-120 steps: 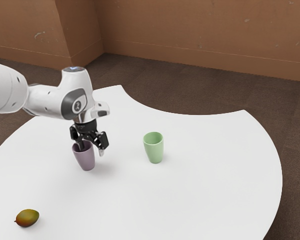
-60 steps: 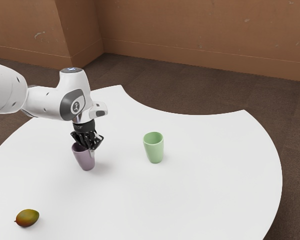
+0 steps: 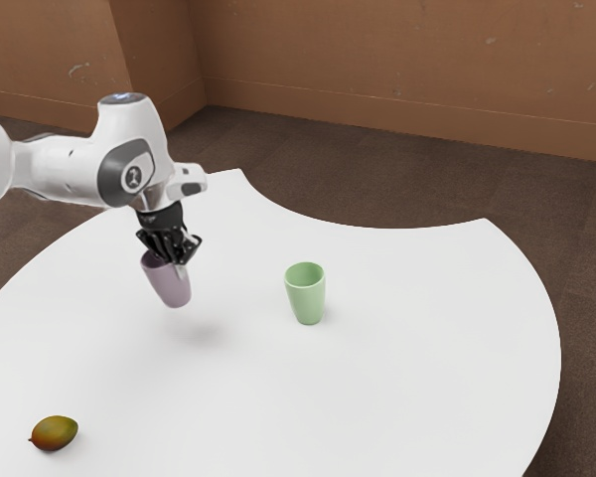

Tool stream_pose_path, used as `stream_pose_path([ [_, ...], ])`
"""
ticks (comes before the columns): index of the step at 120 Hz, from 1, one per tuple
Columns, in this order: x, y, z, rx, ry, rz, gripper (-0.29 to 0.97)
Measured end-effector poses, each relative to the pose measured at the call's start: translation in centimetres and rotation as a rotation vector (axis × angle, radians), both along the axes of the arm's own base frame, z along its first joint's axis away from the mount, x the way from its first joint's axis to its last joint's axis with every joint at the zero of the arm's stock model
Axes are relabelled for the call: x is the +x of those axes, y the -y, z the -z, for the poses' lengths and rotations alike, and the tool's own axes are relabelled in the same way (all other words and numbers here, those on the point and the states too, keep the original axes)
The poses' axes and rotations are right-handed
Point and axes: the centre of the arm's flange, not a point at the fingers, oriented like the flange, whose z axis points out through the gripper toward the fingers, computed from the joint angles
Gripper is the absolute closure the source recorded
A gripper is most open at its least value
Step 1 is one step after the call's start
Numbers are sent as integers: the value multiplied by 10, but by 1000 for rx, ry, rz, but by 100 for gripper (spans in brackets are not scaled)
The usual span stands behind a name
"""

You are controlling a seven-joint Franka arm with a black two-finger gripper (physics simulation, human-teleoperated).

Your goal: Place the left cup onto the right cup

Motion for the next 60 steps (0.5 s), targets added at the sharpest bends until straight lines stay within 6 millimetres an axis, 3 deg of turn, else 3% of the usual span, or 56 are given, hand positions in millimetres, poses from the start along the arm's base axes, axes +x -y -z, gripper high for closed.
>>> stream_pose_path([
  [33,26,85,-95,3,50,161,78],
  [47,38,121,-121,9,52,225,78],
  [60,52,139,-127,15,41,260,78],
])
